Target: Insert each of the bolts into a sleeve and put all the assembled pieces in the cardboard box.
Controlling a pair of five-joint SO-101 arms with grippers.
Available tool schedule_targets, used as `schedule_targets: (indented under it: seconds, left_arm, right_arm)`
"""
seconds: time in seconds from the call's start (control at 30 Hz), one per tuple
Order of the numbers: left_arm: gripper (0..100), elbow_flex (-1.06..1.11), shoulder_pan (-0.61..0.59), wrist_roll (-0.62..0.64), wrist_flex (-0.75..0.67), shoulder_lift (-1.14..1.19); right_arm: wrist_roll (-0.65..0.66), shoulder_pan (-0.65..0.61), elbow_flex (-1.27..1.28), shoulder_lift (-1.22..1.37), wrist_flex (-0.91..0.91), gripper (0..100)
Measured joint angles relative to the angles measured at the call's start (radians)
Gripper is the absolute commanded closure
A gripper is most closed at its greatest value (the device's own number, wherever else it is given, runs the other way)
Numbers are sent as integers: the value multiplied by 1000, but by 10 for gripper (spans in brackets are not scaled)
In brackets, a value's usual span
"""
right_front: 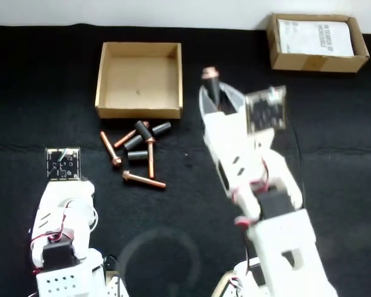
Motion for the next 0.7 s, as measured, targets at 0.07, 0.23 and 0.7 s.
schedule_targets:
  seconds: [0.07, 0.23, 0.7]
  left_arm:
    - [991, 48, -20, 0, -38, 0]
    - [991, 66, -68, 0, -100, 0]
    - [991, 66, -83, -9, -14, 0]
  right_arm:
    - [0, 0, -107, 127, 0, 991]
    - [0, 0, -371, 437, 0, 991]
    - [350, -78, -861, 1069, 0, 991]
